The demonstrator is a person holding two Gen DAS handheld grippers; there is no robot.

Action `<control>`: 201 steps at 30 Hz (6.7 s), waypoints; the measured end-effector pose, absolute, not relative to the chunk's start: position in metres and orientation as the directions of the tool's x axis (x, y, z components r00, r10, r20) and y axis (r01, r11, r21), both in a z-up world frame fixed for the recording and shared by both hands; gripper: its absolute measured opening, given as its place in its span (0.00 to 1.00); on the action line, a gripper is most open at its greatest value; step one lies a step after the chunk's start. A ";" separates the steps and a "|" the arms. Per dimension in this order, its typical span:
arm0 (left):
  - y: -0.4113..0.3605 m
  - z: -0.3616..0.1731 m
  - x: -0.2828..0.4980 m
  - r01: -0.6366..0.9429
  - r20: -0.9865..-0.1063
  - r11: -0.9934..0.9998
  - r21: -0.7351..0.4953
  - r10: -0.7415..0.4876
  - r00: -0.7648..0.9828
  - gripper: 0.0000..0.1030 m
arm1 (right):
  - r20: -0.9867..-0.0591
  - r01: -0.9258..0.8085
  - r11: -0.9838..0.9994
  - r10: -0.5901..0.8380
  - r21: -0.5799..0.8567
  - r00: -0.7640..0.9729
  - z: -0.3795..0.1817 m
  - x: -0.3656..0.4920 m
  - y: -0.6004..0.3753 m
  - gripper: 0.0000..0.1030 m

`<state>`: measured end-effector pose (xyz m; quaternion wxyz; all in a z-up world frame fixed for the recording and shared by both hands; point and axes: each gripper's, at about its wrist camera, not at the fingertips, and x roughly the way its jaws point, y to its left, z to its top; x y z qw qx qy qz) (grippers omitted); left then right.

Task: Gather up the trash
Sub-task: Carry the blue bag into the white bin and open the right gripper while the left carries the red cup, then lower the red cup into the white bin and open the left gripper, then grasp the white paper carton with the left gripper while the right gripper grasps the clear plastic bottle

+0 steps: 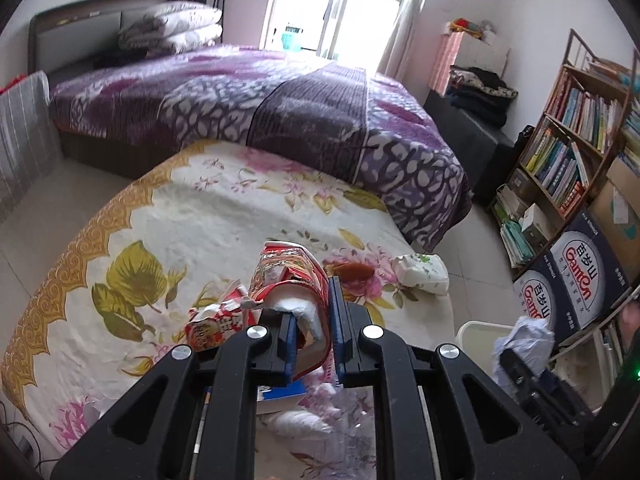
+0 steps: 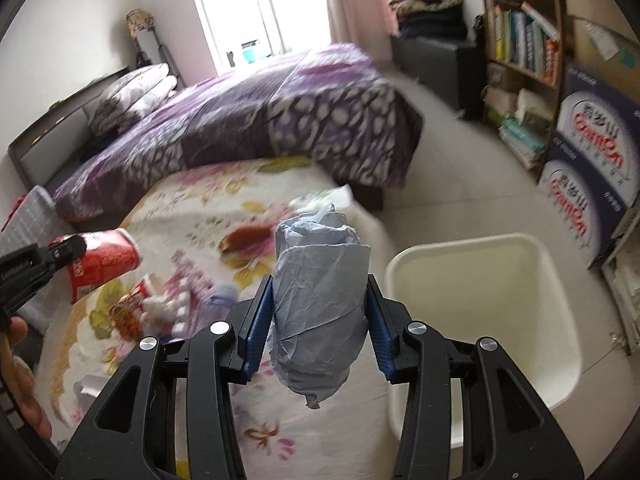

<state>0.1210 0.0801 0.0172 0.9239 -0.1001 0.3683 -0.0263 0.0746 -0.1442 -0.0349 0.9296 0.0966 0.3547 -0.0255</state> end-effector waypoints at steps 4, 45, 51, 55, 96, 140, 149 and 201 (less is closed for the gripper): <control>0.061 0.016 0.117 -0.004 -0.660 0.982 -0.186 -0.123 0.741 0.13 | -0.636 0.174 0.978 -0.064 0.112 0.769 -0.028 0.068 -0.158 0.41; -0.205 -0.017 0.108 0.439 -0.722 0.838 -0.323 -0.518 0.459 0.24 | -0.613 0.674 0.649 -0.383 0.354 0.691 0.010 -0.019 -0.382 0.92; -0.200 -0.015 0.103 0.421 -0.722 0.866 -0.270 -0.472 0.507 0.54 | -0.626 0.666 0.667 -0.371 0.335 0.686 0.006 -0.013 -0.375 0.92; -0.184 -0.012 0.101 0.370 -0.720 0.907 -0.202 -0.394 0.571 0.61 | -0.626 0.653 0.701 -0.378 0.287 0.682 0.003 -0.005 -0.358 0.93; -0.102 0.017 0.120 0.350 -0.714 0.860 -0.370 -0.505 0.486 0.79 | -0.666 0.596 0.746 -0.284 0.298 0.690 -0.009 0.006 -0.323 0.93; -0.099 -0.008 0.094 0.219 -0.788 0.975 0.027 -0.114 0.605 0.83 | -0.681 0.470 0.867 -0.246 0.164 0.690 -0.011 0.026 -0.272 0.93; -0.029 -0.015 0.098 0.184 -0.818 0.962 0.201 0.061 0.572 0.85 | -0.748 0.308 0.944 -0.117 0.121 0.654 -0.033 0.053 -0.195 0.93; 0.186 -0.070 0.121 0.185 -0.945 0.979 0.086 0.022 0.325 0.20 | -0.901 -0.114 0.934 0.356 0.338 0.248 -0.139 0.125 -0.020 0.60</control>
